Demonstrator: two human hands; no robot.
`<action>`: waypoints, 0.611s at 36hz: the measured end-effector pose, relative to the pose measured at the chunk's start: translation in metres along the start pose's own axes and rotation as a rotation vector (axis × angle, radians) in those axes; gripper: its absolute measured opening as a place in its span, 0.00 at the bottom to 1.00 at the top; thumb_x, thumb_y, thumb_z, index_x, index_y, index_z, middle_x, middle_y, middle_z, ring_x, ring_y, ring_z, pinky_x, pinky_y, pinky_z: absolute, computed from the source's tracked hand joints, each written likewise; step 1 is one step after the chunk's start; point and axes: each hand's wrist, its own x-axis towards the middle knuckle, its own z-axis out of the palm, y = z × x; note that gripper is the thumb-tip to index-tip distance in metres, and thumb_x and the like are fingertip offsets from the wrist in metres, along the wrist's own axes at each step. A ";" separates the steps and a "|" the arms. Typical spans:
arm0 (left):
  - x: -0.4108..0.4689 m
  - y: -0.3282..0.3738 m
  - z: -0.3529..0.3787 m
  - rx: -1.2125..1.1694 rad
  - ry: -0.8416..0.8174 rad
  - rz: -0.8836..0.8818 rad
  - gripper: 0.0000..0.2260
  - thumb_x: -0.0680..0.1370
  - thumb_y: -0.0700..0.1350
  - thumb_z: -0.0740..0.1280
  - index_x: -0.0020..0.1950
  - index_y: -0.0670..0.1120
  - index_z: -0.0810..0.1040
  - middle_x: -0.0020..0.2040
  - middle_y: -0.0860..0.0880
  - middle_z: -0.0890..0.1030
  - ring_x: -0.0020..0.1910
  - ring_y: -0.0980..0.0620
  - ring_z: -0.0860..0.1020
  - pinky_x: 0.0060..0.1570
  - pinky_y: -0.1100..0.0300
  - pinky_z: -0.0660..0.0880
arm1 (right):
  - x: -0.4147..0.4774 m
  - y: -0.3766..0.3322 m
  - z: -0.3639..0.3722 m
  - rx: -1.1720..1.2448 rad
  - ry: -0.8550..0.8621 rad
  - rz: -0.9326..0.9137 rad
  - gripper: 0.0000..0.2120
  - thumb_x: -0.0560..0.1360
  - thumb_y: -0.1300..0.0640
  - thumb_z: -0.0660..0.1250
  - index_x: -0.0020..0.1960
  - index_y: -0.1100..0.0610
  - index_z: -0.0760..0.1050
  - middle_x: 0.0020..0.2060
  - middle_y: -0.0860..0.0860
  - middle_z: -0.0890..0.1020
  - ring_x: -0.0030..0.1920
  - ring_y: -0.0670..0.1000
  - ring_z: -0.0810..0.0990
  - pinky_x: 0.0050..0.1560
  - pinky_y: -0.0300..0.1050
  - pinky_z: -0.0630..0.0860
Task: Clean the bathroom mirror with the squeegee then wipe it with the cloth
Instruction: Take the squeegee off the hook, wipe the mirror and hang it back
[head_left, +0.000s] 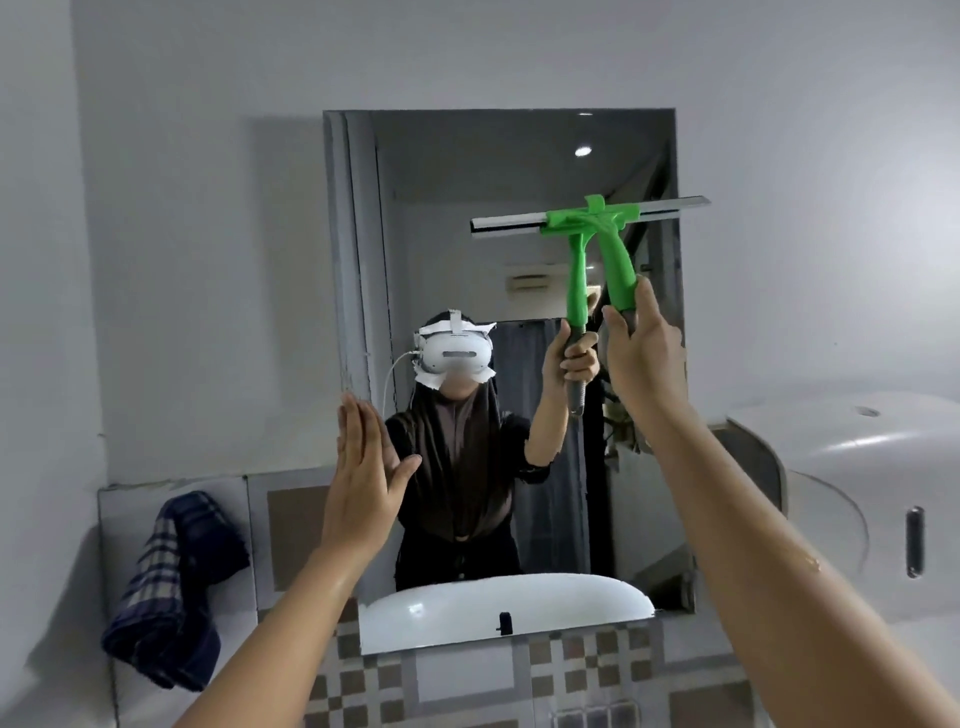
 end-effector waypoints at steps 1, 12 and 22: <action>0.000 0.000 -0.001 -0.006 -0.006 0.002 0.39 0.76 0.55 0.59 0.74 0.43 0.36 0.76 0.47 0.35 0.74 0.55 0.35 0.74 0.51 0.47 | -0.002 -0.002 0.004 0.016 0.007 0.017 0.22 0.80 0.51 0.55 0.72 0.49 0.56 0.41 0.51 0.79 0.32 0.48 0.75 0.32 0.43 0.69; 0.002 0.001 0.000 0.048 -0.042 -0.003 0.39 0.78 0.52 0.61 0.74 0.41 0.36 0.74 0.45 0.33 0.74 0.49 0.34 0.72 0.58 0.38 | -0.044 -0.033 0.063 0.140 0.053 0.184 0.27 0.80 0.51 0.54 0.75 0.44 0.45 0.43 0.56 0.77 0.45 0.59 0.79 0.48 0.58 0.76; 0.005 0.001 0.001 0.066 -0.043 0.008 0.39 0.79 0.49 0.62 0.70 0.40 0.32 0.72 0.43 0.31 0.72 0.47 0.32 0.66 0.67 0.28 | -0.075 -0.055 0.098 0.258 0.037 0.203 0.27 0.79 0.50 0.55 0.74 0.43 0.47 0.40 0.55 0.80 0.43 0.59 0.81 0.47 0.58 0.78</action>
